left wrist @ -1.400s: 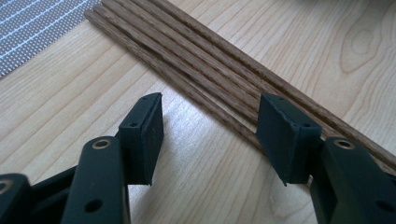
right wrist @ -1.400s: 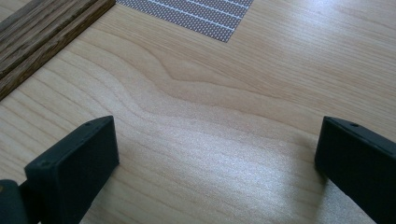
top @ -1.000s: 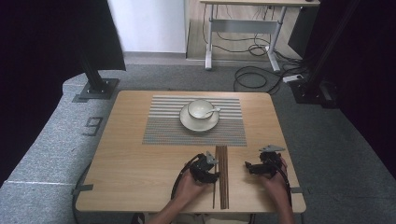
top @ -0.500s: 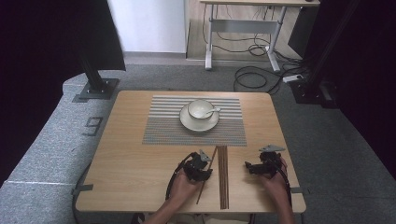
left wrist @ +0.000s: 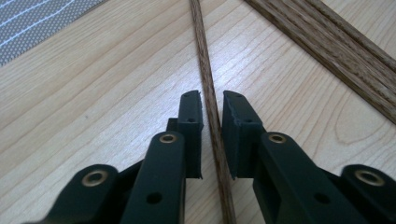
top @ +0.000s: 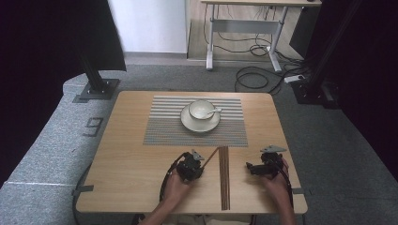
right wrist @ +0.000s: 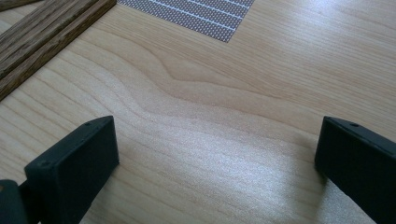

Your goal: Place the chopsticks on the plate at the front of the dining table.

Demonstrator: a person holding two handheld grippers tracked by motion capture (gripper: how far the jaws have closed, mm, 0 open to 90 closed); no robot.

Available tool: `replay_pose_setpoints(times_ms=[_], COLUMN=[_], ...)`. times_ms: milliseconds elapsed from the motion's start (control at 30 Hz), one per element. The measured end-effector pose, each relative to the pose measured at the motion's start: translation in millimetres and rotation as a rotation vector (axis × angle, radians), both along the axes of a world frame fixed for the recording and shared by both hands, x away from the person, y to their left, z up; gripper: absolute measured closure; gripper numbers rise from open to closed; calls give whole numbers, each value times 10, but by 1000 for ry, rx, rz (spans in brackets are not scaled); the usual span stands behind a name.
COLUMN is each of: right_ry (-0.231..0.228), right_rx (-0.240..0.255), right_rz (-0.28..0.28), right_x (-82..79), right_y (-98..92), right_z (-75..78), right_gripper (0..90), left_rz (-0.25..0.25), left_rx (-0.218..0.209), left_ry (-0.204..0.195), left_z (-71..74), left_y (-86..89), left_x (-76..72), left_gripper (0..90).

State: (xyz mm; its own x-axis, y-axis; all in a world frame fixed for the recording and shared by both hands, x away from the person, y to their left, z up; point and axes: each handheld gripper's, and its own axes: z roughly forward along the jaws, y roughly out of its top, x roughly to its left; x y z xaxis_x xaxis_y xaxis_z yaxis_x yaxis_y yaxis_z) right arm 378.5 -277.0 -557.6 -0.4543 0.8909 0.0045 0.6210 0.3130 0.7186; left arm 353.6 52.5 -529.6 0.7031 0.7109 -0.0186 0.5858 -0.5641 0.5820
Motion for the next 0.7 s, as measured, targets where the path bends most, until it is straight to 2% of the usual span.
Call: replay_pose_setpoints(times_ms=[167,700], right_ry=[-1,-1], right_rx=[-1,-1], right_rz=[2,2], right_x=[1,1], right_y=[-1,-1], right_z=[0,0], right_gripper=[0,0], left_rz=[26,66], left_rx=[-10,-26], left_ry=[9,12], left_z=[1,0], left_y=[93,234], left_x=[12,32], left_gripper=[840,853])
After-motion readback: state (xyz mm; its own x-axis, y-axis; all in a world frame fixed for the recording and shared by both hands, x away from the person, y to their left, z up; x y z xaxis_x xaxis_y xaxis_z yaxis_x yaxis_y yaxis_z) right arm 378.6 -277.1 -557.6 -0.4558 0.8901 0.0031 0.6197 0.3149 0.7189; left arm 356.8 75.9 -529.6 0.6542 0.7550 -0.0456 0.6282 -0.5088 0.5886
